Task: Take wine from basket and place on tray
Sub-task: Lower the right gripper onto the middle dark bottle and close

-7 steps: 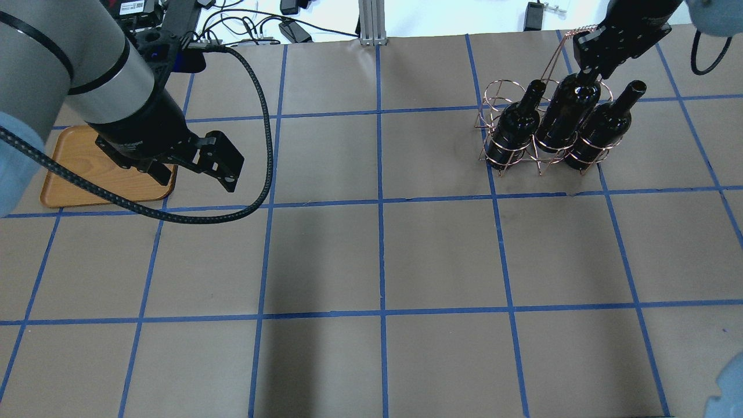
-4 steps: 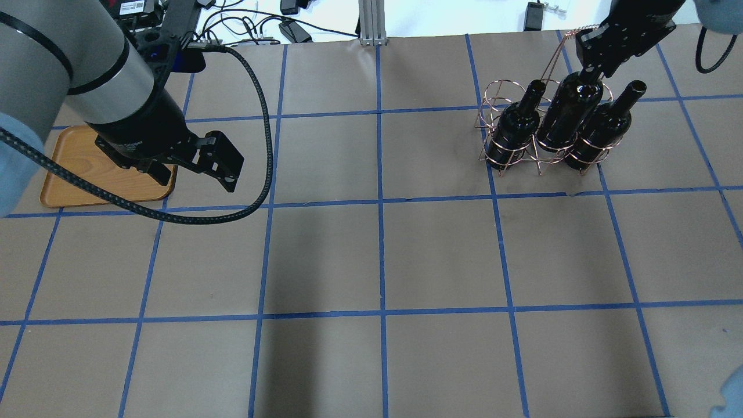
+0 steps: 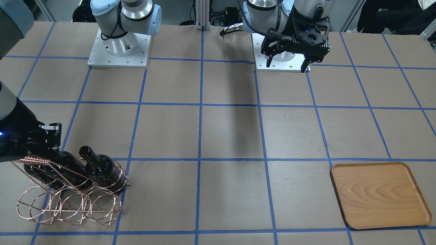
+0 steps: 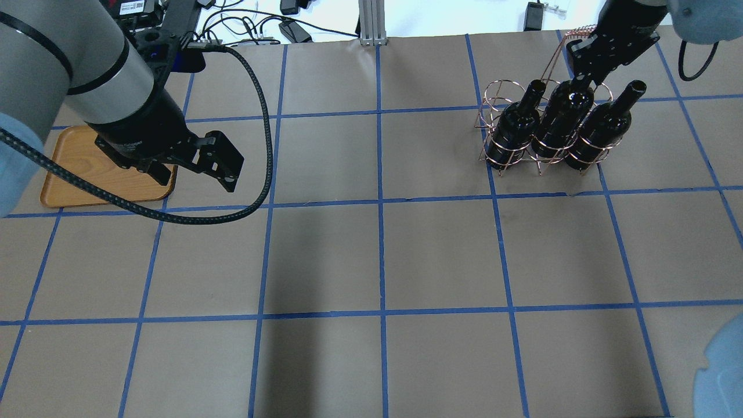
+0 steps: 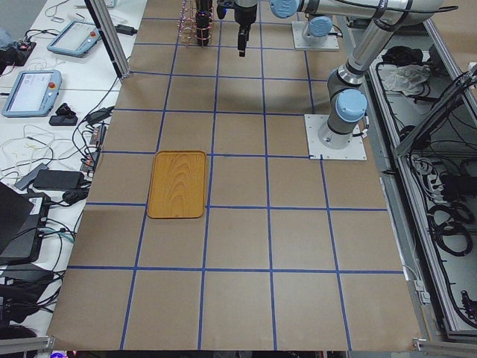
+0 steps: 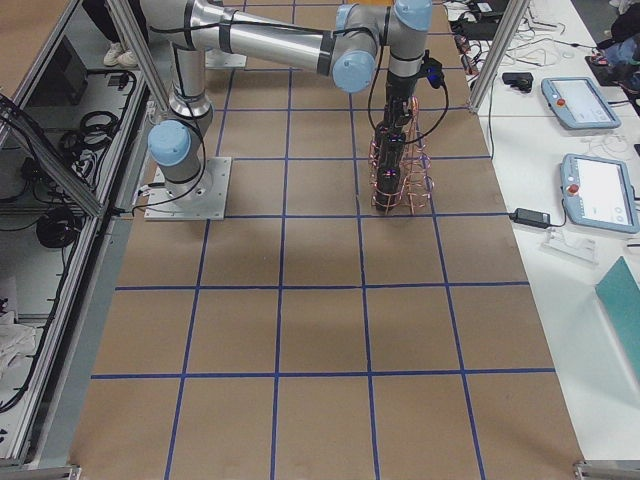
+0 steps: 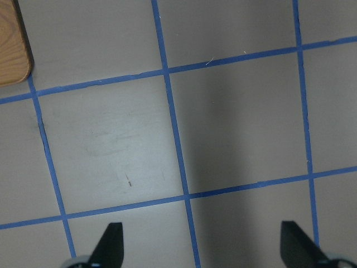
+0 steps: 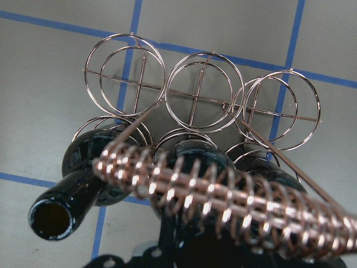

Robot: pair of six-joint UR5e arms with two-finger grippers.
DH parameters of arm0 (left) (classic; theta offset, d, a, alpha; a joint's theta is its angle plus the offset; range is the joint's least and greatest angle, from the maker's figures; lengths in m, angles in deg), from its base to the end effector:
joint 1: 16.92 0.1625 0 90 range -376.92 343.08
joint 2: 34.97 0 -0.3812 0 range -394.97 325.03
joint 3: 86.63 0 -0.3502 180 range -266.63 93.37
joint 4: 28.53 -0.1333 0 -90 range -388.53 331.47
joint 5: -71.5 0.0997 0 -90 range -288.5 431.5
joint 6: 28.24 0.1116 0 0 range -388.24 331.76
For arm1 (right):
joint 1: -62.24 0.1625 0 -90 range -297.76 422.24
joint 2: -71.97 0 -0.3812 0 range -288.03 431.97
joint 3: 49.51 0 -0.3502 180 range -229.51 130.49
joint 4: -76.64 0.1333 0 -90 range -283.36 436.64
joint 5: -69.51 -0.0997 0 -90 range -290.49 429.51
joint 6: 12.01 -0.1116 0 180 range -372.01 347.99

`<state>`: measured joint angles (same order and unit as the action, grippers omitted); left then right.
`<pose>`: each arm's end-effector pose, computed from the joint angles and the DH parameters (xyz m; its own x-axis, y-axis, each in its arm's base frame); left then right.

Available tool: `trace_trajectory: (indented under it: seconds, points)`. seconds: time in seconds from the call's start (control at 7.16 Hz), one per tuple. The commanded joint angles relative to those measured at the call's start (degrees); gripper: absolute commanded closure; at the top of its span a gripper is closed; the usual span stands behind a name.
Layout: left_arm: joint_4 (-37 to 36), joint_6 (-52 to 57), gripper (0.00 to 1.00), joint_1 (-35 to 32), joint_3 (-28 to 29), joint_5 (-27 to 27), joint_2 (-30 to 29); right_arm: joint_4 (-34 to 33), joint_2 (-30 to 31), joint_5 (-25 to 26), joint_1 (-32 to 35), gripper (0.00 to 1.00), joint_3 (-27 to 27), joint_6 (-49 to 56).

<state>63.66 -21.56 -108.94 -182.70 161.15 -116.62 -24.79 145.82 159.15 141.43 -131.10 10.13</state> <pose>-0.1478 -0.3895 0.4421 -0.9885 0.1513 0.0059 0.1513 0.9885 -0.0023 0.0266 -0.5749 0.3765 -0.9804 -0.1961 0.0184 -0.1968 0.9785 -0.0620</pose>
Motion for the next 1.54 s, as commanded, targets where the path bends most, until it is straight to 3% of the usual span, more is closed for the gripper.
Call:
trace_trajectory:
  seconds: [0.0,0.28,0.42,0.7,1.26,1.4]
  points:
    - [0.0,0.0,0.00,0.0,0.0,0.0,0.0,-0.7,-1.1,0.0,0.0,1.00,-0.4,-0.3]
    - [0.0,0.0,0.00,0.0,0.0,0.0,0.1,-0.6,-2.0,-0.1,0.0,1.00,-0.5,-0.4]
    - [0.0,0.0,0.00,0.0,0.0,0.0,0.0,-0.3,-2.0,-0.1,0.0,0.84,-0.5,-0.4]
    - [0.0,0.1,0.00,0.0,-0.5,-0.1,0.2,-0.4,-2.0,-0.1,0.0,0.63,-0.5,-0.4]
    - [0.0,0.1,0.00,0.0,-0.5,-0.1,0.3,-2.9,-2.5,0.0,0.0,0.36,-2.4,0.0]
    - [0.0,0.1,0.00,0.0,-0.5,-0.1,0.3,-3.7,-2.5,0.0,0.0,0.34,-2.3,0.0]
